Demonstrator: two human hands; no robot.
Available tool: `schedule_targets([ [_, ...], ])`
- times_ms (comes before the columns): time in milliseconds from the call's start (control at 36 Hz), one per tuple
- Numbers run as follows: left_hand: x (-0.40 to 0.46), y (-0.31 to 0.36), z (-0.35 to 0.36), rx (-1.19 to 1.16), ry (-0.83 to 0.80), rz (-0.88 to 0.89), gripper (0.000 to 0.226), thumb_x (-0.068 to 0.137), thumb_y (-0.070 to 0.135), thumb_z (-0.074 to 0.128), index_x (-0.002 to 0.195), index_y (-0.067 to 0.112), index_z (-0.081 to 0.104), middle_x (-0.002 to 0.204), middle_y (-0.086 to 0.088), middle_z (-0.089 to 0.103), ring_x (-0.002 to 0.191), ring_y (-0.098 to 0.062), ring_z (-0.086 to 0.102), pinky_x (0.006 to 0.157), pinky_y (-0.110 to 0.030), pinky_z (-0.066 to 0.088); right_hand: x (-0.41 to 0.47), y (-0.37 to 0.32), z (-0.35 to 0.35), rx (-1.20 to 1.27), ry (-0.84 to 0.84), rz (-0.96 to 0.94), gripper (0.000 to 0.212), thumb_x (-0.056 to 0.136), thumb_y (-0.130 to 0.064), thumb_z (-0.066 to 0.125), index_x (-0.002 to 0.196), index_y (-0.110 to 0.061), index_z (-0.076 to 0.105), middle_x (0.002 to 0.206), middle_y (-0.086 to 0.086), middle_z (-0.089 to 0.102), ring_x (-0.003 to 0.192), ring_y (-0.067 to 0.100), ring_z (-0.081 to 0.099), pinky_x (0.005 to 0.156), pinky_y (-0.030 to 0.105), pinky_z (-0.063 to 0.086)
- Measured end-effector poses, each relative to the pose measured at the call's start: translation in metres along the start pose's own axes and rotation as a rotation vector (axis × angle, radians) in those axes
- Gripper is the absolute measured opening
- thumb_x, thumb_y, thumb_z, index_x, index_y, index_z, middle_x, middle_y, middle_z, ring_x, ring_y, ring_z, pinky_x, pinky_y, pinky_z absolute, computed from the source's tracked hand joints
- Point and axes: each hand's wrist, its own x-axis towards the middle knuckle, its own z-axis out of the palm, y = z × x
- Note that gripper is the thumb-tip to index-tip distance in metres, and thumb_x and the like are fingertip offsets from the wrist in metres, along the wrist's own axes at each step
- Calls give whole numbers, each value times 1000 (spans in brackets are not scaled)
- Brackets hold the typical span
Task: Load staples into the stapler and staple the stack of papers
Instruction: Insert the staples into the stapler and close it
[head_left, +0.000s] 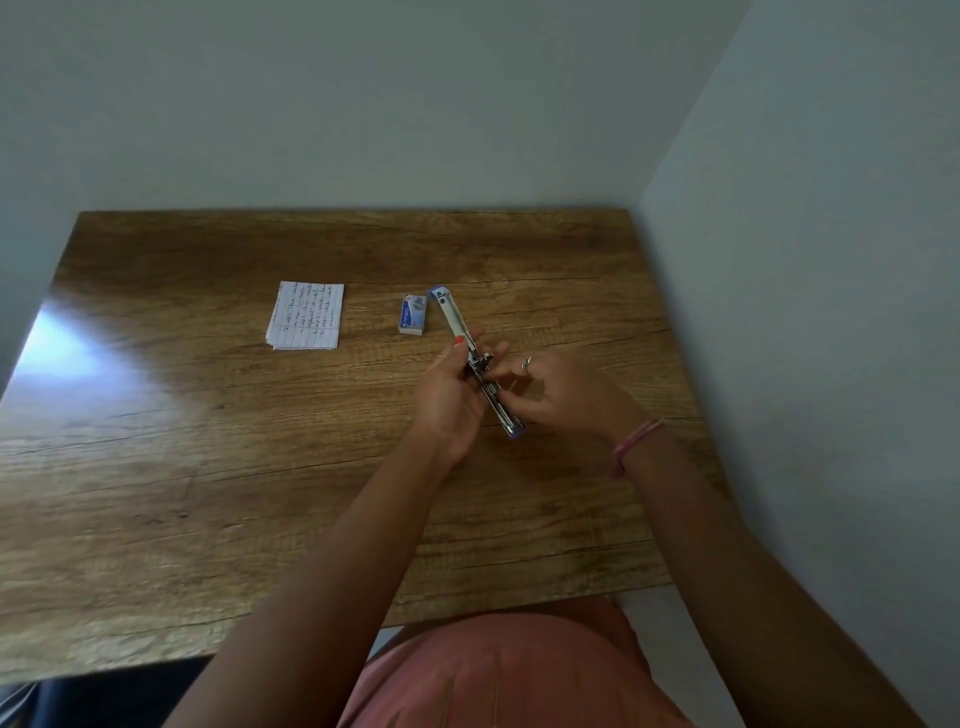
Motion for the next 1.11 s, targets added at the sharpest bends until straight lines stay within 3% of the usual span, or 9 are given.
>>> schedule_targets([
  [139, -1, -1, 3, -13, -17, -6, 28, 104, 21, 35, 117, 8, 56, 99, -12, 64, 96, -20, 64, 71, -34, 60, -1, 1, 1, 31, 41, 18, 27, 84, -23, 66, 110, -20, 70, 96, -2, 73, 83, 10, 67, 79, 36, 54],
  [278, -1, -2, 2, -10, -23, -12, 32, 104, 21, 33, 124, 6, 53, 113, -18, 55, 96, -21, 64, 66, -32, 59, -1, 3, 2, 62, 54, 13, 22, 84, -22, 67, 105, -17, 72, 98, -3, 72, 83, 9, 67, 79, 35, 54],
  [444, 2, -7, 1, 69, -23, 1, 35, 104, 20, 33, 129, 6, 53, 94, -10, 67, 82, -18, 68, 75, -34, 59, -3, 9, 6, 187, 89, -17, 18, 80, -13, 71, 98, -12, 72, 114, -7, 64, 90, 10, 66, 85, 31, 53],
  [583, 5, -7, 0, 65, -20, 1, 35, 104, 20, 34, 129, 4, 51, 98, -12, 64, 96, -24, 64, 93, -42, 53, -6, 14, 9, 324, 142, 56, 16, 79, -17, 71, 95, -15, 72, 98, -11, 68, 86, 6, 67, 77, 20, 53],
  [667, 7, -7, 1, 55, -20, 4, 34, 104, 19, 35, 129, 2, 51, 89, -8, 62, 95, -22, 64, 89, -38, 53, -7, 18, 8, 364, 171, 142, 17, 78, -24, 71, 94, -20, 72, 80, -8, 72, 74, 4, 69, 69, 23, 56],
  [778, 9, -7, 1, 49, -12, 9, 35, 104, 18, 35, 130, 1, 51, 91, -9, 60, 101, -23, 62, 91, -38, 52, -7, 20, 6, 372, 171, 150, 21, 76, -22, 72, 96, -17, 72, 80, -3, 73, 74, 9, 70, 69, 26, 57],
  [917, 11, -8, 3, 31, -20, -5, 32, 104, 20, 36, 125, 4, 54, 94, -9, 64, 106, -24, 63, 96, -43, 50, -5, 20, 2, 323, 129, 117, 21, 78, -20, 74, 97, -13, 72, 80, -4, 72, 72, 2, 67, 68, 16, 52],
  [1000, 13, -7, 4, 10, -27, -22, 29, 103, 21, 37, 118, 6, 57, 93, -8, 64, 106, -23, 65, 96, -45, 51, -6, 19, -1, 265, 107, 83, 21, 78, -25, 75, 97, -15, 73, 83, -5, 73, 73, 0, 67, 69, 16, 53],
  [1111, 14, -5, 5, 7, -29, -39, 28, 103, 20, 38, 116, 6, 59, 98, -10, 62, 105, -23, 66, 86, -41, 57, -6, 16, -6, 169, 92, 18, 20, 82, -25, 72, 100, -15, 73, 88, -2, 73, 78, 5, 67, 73, 23, 55],
])
